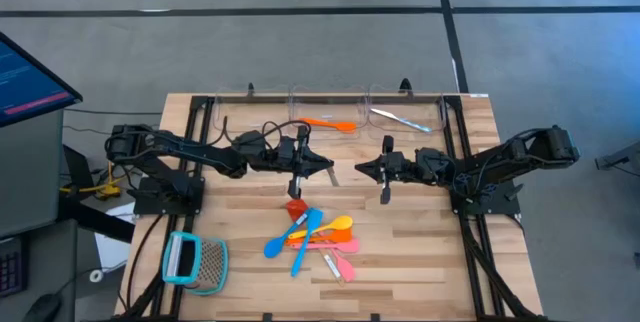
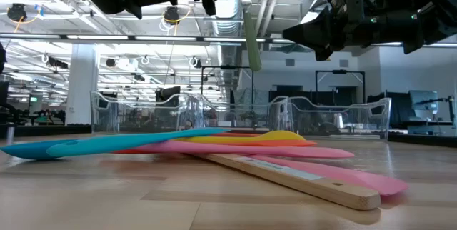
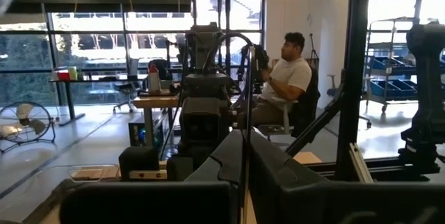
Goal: Pick & Place Kitchen Items
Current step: Put the green table knife into the right transparent bin
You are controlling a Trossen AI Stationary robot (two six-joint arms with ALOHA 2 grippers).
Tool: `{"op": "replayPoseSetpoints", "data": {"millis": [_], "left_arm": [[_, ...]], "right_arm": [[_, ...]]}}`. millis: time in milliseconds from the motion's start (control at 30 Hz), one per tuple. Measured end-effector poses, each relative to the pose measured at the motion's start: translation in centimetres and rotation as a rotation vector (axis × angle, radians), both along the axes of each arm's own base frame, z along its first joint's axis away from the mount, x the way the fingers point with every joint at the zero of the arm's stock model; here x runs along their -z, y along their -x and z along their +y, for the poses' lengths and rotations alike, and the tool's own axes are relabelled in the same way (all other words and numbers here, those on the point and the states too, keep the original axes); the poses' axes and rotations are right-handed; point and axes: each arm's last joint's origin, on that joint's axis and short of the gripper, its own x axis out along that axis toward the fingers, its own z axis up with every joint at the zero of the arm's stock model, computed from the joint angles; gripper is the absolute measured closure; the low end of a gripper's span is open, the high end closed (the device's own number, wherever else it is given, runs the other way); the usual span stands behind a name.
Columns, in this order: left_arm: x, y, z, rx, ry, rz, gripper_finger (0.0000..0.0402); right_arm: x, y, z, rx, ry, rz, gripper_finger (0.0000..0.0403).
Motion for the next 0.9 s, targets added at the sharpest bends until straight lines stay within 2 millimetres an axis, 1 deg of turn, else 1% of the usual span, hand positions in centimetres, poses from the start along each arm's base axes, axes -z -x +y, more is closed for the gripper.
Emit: {"op": "replayPoseSetpoints", "data": {"millis": [167,233,333,567,667,767,900], "left_arm": [[-0.1,0.0,0.1,0.002,-0.001,-0.007,0.0401],[-0.1,0.0,0.0,0.011,-0.003,-0.010,0.0401],[-0.1,0.0,0.0,0.025,-0.004,-0.010,0.0401],[-0.2,0.0,0.0,0.030,0.001,-0.016,0.0401],[-0.3,0.0,0.0,0.030,0.000,-0.024,0.0401],[-0.4,0.1,0.0,0.030,0.000,-0.032,0.0401],[-0.5,0.1,0.0,0.029,-0.005,-0.045,0.0401]], "right_arm": [[-0.1,0.0,0.1,-0.037,-0.024,-0.008,0.0401],[-0.3,-0.3,0.2,-0.062,-0.025,-0.002,0.0392],[-0.8,-0.9,0.2,-0.076,-0.027,0.025,0.0358],[-2.1,-2.5,0.2,-0.077,-0.026,0.114,0.0234],[-2.4,-2.8,0.2,-0.077,-0.028,0.151,0.0191],[-2.7,-3.0,0.2,-0.078,-0.028,0.159,0.0168],[-2.8,-3.1,0.2,-0.090,-0.030,0.157,0.0165]]}}
